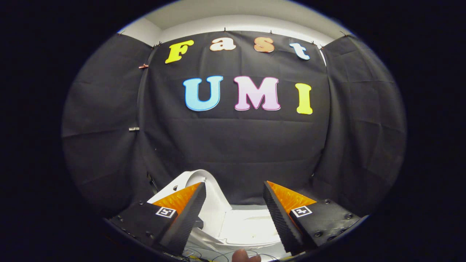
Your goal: Open the toilet lid.
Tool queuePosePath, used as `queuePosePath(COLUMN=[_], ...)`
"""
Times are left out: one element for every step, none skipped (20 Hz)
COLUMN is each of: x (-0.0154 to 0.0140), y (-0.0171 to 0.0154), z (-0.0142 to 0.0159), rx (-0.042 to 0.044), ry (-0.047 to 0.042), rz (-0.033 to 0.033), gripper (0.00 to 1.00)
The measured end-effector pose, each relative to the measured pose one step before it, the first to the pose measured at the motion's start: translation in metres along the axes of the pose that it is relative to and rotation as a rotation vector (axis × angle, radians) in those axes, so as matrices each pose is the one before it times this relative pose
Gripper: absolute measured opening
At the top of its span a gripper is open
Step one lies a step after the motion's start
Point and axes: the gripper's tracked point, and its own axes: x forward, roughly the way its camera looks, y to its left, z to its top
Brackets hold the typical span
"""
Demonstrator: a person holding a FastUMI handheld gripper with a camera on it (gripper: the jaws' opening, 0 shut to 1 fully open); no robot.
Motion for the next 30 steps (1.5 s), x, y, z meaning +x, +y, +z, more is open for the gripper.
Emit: queuePosePath(x=[-0.00536, -0.00470, -0.00500, -0.00372, -0.00396, -0.00421, -0.00374, -0.00333, -0.00279, -0.00158, -0.00376, -0.00362, -0.00329, -0.00232, -0.00260, -0.00123, -0.00167, -0.00217, -0.00074, -0.00071, -0.00065, -0.00042, 0.00044, 0.00151, -0.00070, -0.00009, -0.00023, 0.00029, -0.00002, 0.00106], y=[-0.00918, -0.00953, -0.01003, -0.00982, -0.01029, -0.00881, -0.00900, -0.01018, -0.00987, -0.00802, -0.00743, -0.00771, -0.00794, -0.00782, -0.00770, -0.00686, -0.00551, -0.00424, -0.00223, -0.00240, -0.00168, -0.00094, -0.00008, -0.00146, -0.00069, -0.00065, 0.00038, 0.00022, 0.00012, -0.00036], z=[0.00932, 0.00661, 0.00562, 0.00318, 0.00509, 0.00466, 0.00374, 0.00284, 0.00211, 0.00181, 0.00210, 0.00316, 0.00370, 0.00262, 0.00206, 0.00142, 0.00048, 0.00055, 0.00132, 0.00020, 0.00108, -0.00048, 0.00027, -0.00164, -0.00056, -0.00036, -0.00081, -0.00044, 0.00017, 0.00066], rx=[0.00268, -0.00063, -0.00201, 0.00092, 0.00446, 0.00707, 0.00237, -0.00123, -0.00364, -0.00143, 0.00147, 0.00144, -0.00142, -0.00511, -0.00702, -0.00742, -0.00570, -0.00368, -0.00120, -0.00058, 0.00217, 0.00217, 0.00255, -0.00190, -0.00315, -0.00450, -0.00248, -0.00268, -0.00252, -0.00339], ry=[-0.02373, -0.02125, -0.01427, -0.01414, -0.01385, -0.01279, -0.01283, -0.00721, -0.00757, -0.00523, -0.00735, -0.01233, -0.01391, -0.01386, -0.01286, -0.00797, -0.00417, -0.00279, -0.00150, -0.00086, -0.00130, 0.00044, -0.00051, 0.00223, 0.00134, -0.00024, 0.00235, -0.00148, -0.00049, -0.00048], rz=[-0.00526, -0.00829, -0.00914, -0.01120, -0.01104, -0.00793, -0.00860, -0.01091, -0.01048, -0.00607, -0.00219, -0.00670, -0.00622, -0.00741, -0.00688, -0.00590, -0.00642, -0.00280, -0.00098, -0.00190, -0.00259, 0.00094, -0.00072, -0.00200, -0.00313, -0.00134, -0.00203, -0.00069, -0.00307, -0.00125], gripper=[0.99, 0.99, 0.99, 0.99, 0.99, 0.99, 0.99, 0.99, 0.99, 0.99, 0.99, 0.99, 0.99, 0.99, 0.99, 0.99, 0.98, 0.98, 0.98, 0.99, 0.99, 0.99, 0.99, 0.99, 0.99, 0.99, 0.99, 0.99, 0.99, 0.99])
